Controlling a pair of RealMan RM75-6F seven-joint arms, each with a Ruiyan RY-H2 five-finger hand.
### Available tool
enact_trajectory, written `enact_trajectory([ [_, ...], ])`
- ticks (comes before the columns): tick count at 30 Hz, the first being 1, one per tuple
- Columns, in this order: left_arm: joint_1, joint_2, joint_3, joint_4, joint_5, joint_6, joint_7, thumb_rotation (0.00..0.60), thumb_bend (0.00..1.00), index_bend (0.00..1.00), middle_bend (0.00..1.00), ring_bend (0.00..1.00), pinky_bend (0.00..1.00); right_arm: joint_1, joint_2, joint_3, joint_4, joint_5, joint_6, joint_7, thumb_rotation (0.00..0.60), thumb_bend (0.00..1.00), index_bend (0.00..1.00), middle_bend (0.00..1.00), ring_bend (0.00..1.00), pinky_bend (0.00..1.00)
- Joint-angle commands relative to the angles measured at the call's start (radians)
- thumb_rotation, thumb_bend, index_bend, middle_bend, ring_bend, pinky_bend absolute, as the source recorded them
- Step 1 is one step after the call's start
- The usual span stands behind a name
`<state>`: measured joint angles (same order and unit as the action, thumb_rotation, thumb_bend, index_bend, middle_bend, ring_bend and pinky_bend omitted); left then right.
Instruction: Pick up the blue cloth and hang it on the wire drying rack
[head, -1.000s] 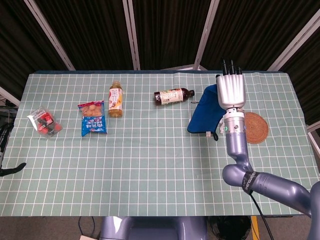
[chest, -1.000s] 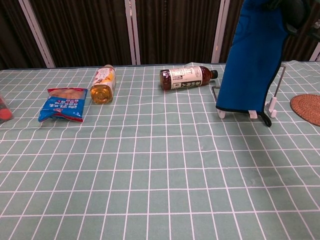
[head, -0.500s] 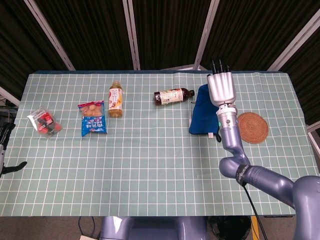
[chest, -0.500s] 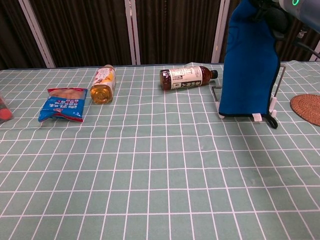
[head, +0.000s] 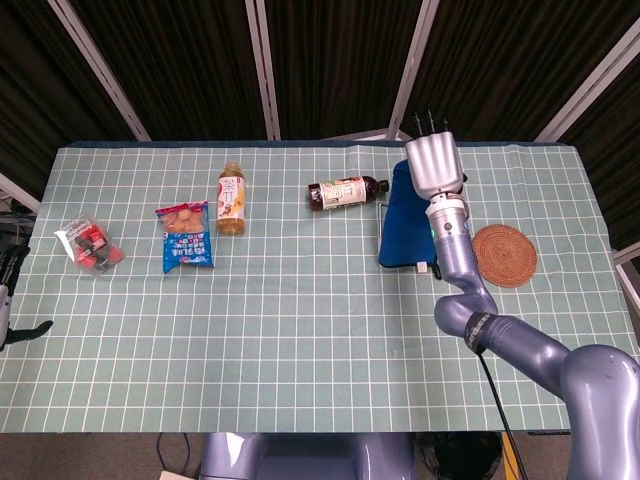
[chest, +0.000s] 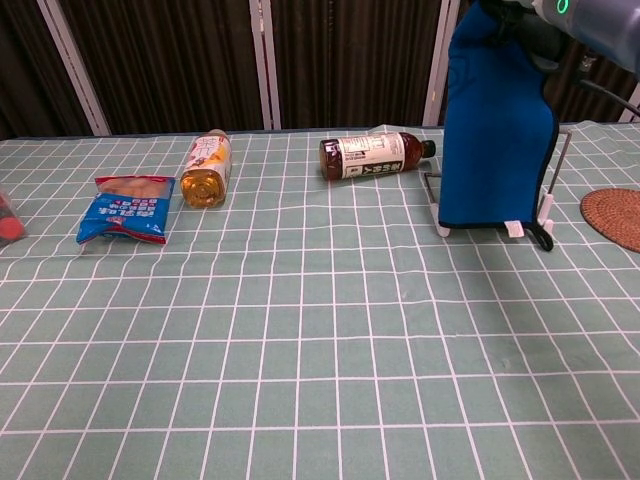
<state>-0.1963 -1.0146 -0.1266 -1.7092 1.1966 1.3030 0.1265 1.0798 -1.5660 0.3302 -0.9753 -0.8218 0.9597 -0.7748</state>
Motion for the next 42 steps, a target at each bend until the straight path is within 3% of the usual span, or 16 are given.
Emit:
enact_trajectory([
  [1,-0.002,-0.003,0.0,0.004,-0.004,-0.004,0.004,0.6,0.0,0.0,0.0,0.0,0.0,-0.008,0.006,-0.016,0.01,-0.019,-0.029,0.03,0.6,0.39,0.75,0.06,0.0,0.23],
  [21,-0.015,-0.021,-0.001,0.013,-0.028,-0.018,0.037,0.6,0.0,0.0,0.0,0.0,0.0,0.0,-0.026,-0.039,0.182,-0.064,-0.134,0.083,0.6,0.34,0.75,0.06,0.0,0.24],
  [23,-0.019,-0.025,-0.001,0.017,-0.035,-0.023,0.043,0.6,0.0,0.0,0.0,0.0,0.0,0.0,-0.04,-0.039,0.204,-0.066,-0.152,0.101,0.6,0.23,0.66,0.06,0.0,0.24],
  [25,-0.02,-0.027,-0.001,0.018,-0.038,-0.023,0.046,0.6,0.0,0.0,0.0,0.0,0.0,0.0,-0.052,-0.037,0.221,-0.069,-0.153,0.113,0.6,0.04,0.38,0.06,0.0,0.22],
  [28,-0.021,-0.03,0.0,0.018,-0.04,-0.024,0.05,0.6,0.0,0.0,0.0,0.0,0.0,0.001,-0.065,-0.032,0.241,-0.071,-0.147,0.118,0.6,0.0,0.1,0.03,0.0,0.16],
  [30,-0.022,-0.031,0.0,0.019,-0.041,-0.025,0.052,0.6,0.0,0.0,0.0,0.0,0.0,0.0,-0.075,-0.027,0.255,-0.076,-0.127,0.121,0.6,0.0,0.04,0.01,0.0,0.12],
  [34,-0.022,-0.03,0.0,0.019,-0.041,-0.025,0.048,0.6,0.0,0.0,0.0,0.0,0.0,-0.009,-0.069,-0.019,0.254,-0.093,-0.091,0.133,0.6,0.0,0.02,0.01,0.0,0.09],
  [42,-0.019,-0.019,0.002,0.009,-0.022,-0.019,0.025,0.6,0.0,0.0,0.0,0.0,0.0,-0.072,0.031,-0.014,0.088,-0.138,0.001,0.167,0.6,0.0,0.02,0.01,0.0,0.08],
])
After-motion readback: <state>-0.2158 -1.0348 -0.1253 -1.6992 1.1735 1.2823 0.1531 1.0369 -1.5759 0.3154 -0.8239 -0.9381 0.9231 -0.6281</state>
